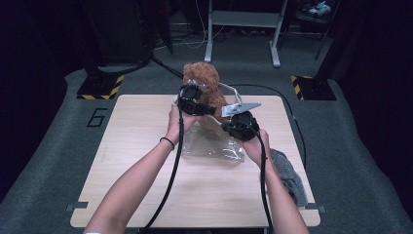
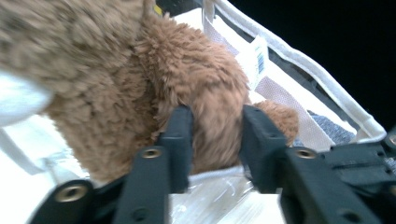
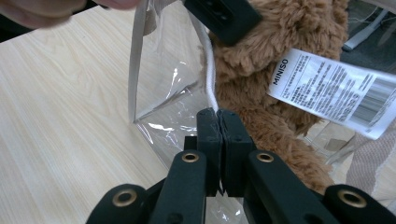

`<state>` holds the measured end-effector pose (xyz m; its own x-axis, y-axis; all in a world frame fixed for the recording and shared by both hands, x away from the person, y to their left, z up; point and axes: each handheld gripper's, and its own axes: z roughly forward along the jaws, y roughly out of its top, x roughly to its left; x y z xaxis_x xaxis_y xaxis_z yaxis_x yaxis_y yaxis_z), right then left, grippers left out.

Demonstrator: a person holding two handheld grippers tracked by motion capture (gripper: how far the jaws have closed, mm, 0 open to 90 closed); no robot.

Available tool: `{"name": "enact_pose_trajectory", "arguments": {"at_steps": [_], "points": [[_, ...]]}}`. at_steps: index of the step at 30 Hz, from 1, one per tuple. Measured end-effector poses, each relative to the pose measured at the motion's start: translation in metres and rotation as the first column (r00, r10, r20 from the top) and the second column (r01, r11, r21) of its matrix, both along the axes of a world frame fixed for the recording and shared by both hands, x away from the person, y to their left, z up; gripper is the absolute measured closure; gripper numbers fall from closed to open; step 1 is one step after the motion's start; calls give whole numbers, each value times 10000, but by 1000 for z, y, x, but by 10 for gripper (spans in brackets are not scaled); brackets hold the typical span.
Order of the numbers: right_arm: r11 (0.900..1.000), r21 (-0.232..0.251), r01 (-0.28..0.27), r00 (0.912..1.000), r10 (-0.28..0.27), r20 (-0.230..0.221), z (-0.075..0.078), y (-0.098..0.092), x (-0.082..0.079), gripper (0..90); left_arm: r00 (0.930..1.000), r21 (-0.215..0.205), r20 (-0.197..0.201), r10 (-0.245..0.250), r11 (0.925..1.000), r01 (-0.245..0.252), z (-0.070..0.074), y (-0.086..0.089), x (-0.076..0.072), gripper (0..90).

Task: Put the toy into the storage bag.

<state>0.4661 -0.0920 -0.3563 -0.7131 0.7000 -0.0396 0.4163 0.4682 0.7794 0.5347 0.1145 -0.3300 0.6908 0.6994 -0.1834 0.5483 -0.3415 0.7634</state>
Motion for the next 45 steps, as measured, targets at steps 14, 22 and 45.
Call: {"name": "enact_pose_trajectory", "arguments": {"at_steps": [14,22,45], "points": [[9999,-105,-94,9998,92,-188,6,-8,6,882,9973,1470,314,667,9866,-706,-8,35,7,480],[9988,411,270,9976,-243,-651,13,-21,6,678,9995,1328,245,197,9909,-228,-12,44,-5,504],[9042,-800,4195,9056,-4229,-307,6,-54,33,885,9999,1220,-76,-139,9924,147,-15,56,-16,510]]}}
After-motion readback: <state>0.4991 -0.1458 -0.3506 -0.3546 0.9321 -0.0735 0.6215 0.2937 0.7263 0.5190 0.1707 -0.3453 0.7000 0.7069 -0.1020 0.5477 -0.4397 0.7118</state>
